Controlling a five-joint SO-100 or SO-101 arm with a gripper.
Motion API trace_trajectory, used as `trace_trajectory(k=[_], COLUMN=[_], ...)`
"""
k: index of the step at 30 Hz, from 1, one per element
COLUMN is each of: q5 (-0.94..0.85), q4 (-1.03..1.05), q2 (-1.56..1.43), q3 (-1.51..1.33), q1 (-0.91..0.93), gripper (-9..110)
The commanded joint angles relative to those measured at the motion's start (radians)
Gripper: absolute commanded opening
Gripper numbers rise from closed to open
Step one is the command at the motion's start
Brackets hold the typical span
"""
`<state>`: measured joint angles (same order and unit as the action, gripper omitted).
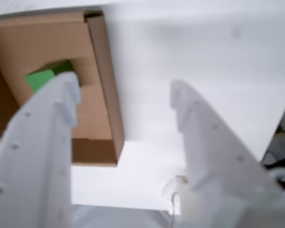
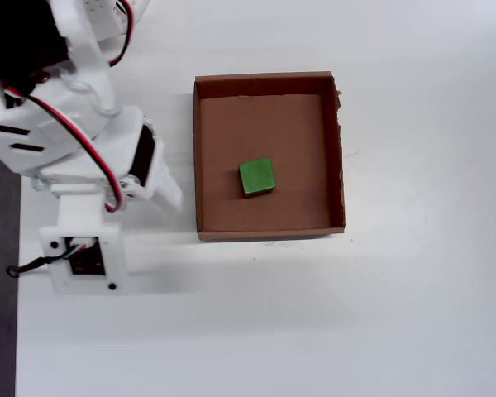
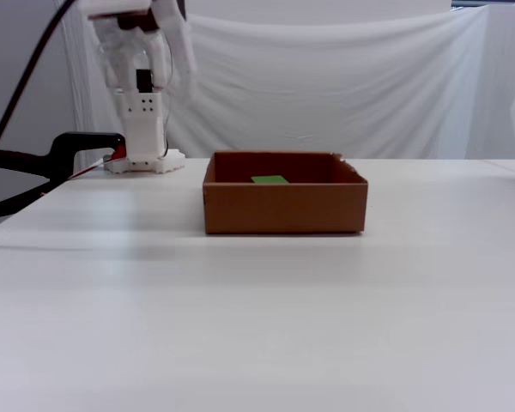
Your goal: Grasp a green cube and put it in a box.
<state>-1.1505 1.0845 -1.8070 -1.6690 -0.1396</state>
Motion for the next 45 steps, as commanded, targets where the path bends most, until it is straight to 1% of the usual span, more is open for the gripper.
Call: trace_trajectory(k=[1,9,14,24,26,36,43,45], q5=[-0.048,-0.087,-0.135,-0.147,-0.152,-0.153,-0.143,-0.141], q4=[-0.008,-0.117,-0.084,0.003,0.035,0.095,0.149,0.160], q2=[-0.124,-0.442,-0.657,-1.026,-1.152,-1.331,-1.364,-1.376], q3=[-0.061,-0.469,-0.681,-1.014,-1.121,-1.301,-1.301,-1.301], q1=[0.066,0.140,0.163,0.178,0.170,0.170,0.176,0.176], gripper=[21,20,20,19,19,19,20,18])
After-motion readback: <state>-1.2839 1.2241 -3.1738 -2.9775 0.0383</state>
